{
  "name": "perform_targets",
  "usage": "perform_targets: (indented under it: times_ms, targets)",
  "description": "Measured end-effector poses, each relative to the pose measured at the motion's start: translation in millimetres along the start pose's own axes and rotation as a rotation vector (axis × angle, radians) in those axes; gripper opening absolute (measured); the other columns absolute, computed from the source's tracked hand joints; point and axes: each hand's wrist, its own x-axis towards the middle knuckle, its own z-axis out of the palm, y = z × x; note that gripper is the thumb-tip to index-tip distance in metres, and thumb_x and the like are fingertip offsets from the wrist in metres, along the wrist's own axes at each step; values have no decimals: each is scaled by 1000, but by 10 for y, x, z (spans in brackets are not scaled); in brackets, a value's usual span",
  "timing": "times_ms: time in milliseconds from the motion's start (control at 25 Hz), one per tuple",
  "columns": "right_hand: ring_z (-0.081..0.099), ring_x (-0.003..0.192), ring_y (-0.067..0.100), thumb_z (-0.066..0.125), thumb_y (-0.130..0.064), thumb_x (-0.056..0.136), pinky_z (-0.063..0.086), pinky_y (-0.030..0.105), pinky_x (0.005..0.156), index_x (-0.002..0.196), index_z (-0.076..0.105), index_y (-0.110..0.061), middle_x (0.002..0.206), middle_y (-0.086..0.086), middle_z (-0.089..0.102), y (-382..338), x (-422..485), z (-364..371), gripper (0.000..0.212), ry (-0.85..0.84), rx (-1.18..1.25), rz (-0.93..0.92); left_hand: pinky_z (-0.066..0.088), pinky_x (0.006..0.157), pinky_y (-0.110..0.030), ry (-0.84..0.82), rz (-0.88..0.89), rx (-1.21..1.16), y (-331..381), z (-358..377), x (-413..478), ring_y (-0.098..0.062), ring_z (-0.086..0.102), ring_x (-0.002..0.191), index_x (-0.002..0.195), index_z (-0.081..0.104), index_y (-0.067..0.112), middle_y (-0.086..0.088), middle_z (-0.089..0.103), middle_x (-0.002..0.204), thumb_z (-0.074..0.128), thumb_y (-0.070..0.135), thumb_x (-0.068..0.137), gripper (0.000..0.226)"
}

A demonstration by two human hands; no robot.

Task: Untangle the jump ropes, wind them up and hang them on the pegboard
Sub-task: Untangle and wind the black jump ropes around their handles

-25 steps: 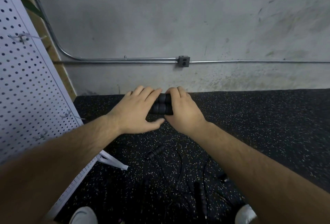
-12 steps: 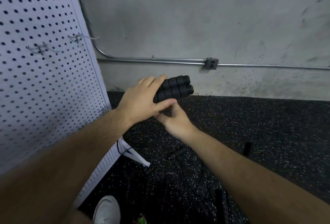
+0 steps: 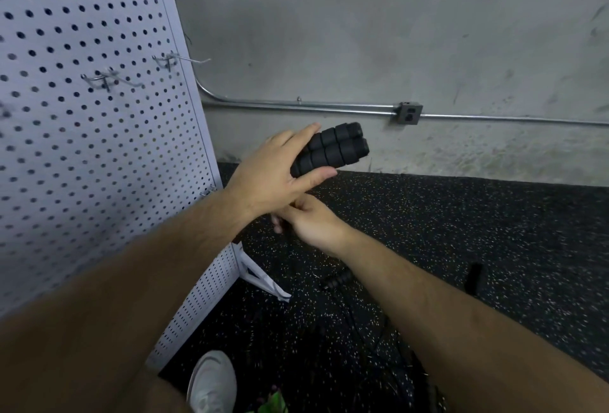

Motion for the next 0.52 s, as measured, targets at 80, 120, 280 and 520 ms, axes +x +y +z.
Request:
perform_targets:
  times_ms: [80,120,280,520]
  targets:
    - [48,59,9,50,-21,106,46,28,65,91,62,-8,68,-2,52,52,-53,-207,23,-27,16,51,43,89,-31,-30,-12,-19,-88,-17,-18,-13,49,115,159,26,29,3,54,128,37,79,83,91]
    - [44,57,9,52,-25,105,42,27,59,95,65,-9,66,-4,50,61,-95,-343,23,-33,-28,64,42,87,-29,-50,-3,-9,-119,-20,-24,-13,50,114,159,25,31,3,54,127,38,79,83,91]
    - [45,57,8,58,-37,101,40,23,57,100,73,-21,62,-12,51,-3,-376,-943,22,-7,-256,114,39,79,-27,-104,90,85,-145,-46,-54,-10,47,104,160,22,31,10,49,113,36,80,83,92]
    - [49,55,9,56,-37,99,35,26,58,86,71,-19,65,-6,56,-166,-810,-1307,26,196,-190,243,50,71,-29,-148,310,380,-66,143,-85,-11,49,97,160,21,33,7,54,110,27,85,85,92]
